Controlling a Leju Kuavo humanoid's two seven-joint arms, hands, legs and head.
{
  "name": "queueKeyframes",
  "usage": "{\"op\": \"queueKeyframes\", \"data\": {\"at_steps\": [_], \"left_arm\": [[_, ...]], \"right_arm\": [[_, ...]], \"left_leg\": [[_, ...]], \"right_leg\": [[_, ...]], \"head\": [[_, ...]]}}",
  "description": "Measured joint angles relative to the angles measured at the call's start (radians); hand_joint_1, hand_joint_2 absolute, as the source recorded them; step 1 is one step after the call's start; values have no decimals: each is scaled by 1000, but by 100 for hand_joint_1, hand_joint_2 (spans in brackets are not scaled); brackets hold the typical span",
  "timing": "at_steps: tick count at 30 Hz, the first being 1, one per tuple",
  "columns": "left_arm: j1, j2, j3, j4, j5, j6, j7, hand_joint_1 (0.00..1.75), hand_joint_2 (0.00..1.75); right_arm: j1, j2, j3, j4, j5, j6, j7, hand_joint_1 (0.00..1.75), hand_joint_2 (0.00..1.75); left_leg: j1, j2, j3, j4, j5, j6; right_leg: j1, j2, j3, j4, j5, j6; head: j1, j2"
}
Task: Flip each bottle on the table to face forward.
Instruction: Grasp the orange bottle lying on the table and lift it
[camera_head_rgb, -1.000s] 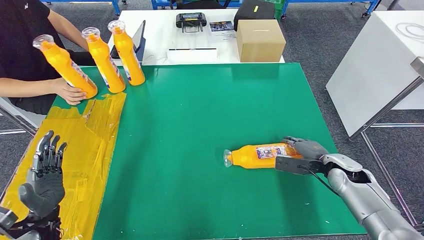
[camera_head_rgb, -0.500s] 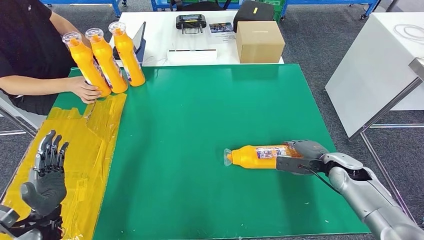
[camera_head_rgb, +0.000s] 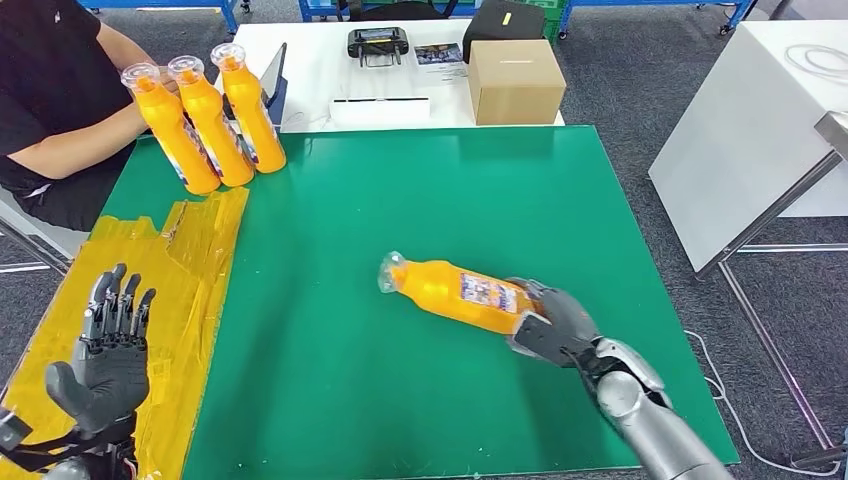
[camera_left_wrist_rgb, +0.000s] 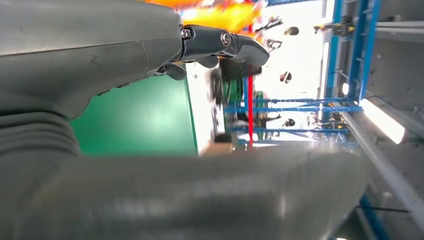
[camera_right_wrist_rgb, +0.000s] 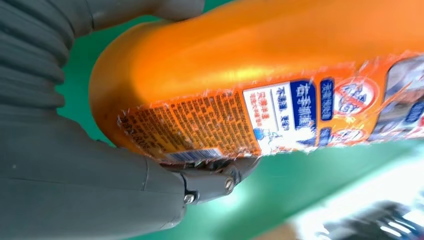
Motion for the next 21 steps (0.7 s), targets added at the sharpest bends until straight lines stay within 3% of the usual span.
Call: {"op": "queueKeyframes", "data": {"at_steps": [4, 10, 21], "left_arm": [[-3, -28, -46, 0, 68, 10, 62, 0, 175], [-2, -57, -137, -7, 88, 42, 77, 0, 175], [3, -73, -226, -38, 75, 65, 81, 0, 175]], "right_arm": [[15, 103, -35, -79, -48, 10, -10, 175, 175], [-2, 224, -32, -121, -58, 18, -6, 175, 175], [-59, 344, 34, -101, -64, 24, 15, 175, 175]], "left_leg": [[1, -1, -3, 0, 1, -1], [1, 0, -5, 0, 1, -1], [1, 0, -6, 0, 0, -1]], "right_leg": [[1, -1, -1, 1, 0, 0], [0, 0, -3, 1, 0, 0], [0, 1, -5, 1, 0, 0]], "head": [[1, 0], [1, 0], [1, 0]]}}
